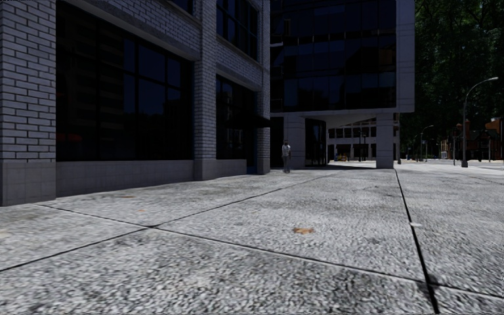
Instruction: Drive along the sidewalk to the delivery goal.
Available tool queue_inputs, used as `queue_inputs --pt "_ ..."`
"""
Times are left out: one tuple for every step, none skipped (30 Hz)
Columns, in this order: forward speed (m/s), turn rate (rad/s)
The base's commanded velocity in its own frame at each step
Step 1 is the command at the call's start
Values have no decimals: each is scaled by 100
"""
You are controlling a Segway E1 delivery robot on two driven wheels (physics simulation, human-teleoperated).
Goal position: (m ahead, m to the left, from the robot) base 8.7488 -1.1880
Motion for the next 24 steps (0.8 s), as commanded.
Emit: queue_inputs --pt "155 0" --pt "155 0" --pt "155 0" --pt "155 0" --pt "155 0" --pt "155 -4" --pt "155 -15" --pt "155 -23" --pt "155 -28" --pt "155 -29" --pt "155 -31" --pt "155 -31" --pt "155 -32" --pt "155 -32" --pt "155 -33" --pt "155 -33" --pt "155 -34" --pt "155 -35" --pt "155 -35" --pt "155 -35" --pt "155 -35" --pt "155 -35" --pt "155 -35" --pt "155 -36"
